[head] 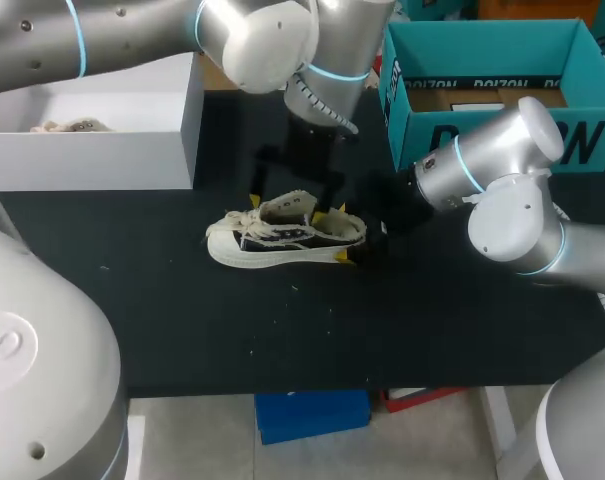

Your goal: Take the shoe out of the shoebox, open the shoe tongue, remove and reinsert the insole, then place the shoe into the shoebox

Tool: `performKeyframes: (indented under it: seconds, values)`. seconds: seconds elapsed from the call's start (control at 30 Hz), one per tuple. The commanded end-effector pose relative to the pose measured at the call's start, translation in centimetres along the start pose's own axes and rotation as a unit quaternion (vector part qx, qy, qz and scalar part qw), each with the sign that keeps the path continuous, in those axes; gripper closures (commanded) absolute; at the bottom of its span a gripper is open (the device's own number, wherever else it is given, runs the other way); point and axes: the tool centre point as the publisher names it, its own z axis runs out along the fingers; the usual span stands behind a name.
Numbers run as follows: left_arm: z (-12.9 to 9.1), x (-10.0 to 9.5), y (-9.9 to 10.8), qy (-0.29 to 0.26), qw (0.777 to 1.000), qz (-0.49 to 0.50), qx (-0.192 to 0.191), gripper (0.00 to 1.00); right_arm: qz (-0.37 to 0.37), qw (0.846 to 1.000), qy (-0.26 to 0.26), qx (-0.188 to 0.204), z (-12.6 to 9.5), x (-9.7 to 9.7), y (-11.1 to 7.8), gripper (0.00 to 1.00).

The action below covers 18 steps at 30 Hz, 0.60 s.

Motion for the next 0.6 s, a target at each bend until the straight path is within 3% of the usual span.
performKeyframes:
  seconds: [0.03,0.6]
  values:
    - [0.9,1.3,-0.9,-0.027,1.0,0.0,-0.006,0.0,0.001,1.0,-0.001,0.002,0.3,0.0,0.0,1.0]
    - [3.1,1.6,-1.8,-0.059,0.998,0.004,-0.018,0.0,0.001,1.0,-0.001,0.002,0.3,0.0,0.0,1.0]
